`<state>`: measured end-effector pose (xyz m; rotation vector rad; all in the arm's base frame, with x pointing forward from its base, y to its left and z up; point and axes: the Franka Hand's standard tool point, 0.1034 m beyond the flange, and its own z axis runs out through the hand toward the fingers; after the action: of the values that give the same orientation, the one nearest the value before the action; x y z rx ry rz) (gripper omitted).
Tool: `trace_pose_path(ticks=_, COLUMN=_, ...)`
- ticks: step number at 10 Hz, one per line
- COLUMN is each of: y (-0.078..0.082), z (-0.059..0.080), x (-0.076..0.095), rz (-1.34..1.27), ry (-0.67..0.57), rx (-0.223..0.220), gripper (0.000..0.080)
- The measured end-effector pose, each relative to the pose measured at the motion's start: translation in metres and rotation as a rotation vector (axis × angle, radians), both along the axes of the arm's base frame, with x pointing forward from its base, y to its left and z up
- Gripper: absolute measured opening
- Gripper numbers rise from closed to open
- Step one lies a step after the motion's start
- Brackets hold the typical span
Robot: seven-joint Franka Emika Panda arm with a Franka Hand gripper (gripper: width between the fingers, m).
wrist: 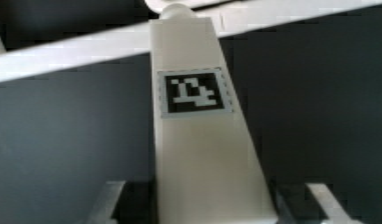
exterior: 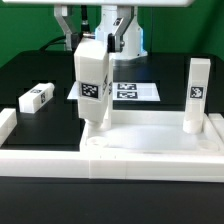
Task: Assemble desk
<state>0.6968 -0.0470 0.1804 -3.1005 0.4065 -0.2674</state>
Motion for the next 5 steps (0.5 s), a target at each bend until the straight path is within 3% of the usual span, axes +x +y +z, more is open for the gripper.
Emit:
trace_pose_path(ticks=4, y=0.053, z=0.009, x=0.004, rz=-0.023, ry=-0.024, rx=0.013, gripper=0.0295)
trace_pose_path(ticks=5, y=0.049, z=0.007, x=0.003, rz=-0.026, ry=-0.022, rx=0.012, gripper=0.0295)
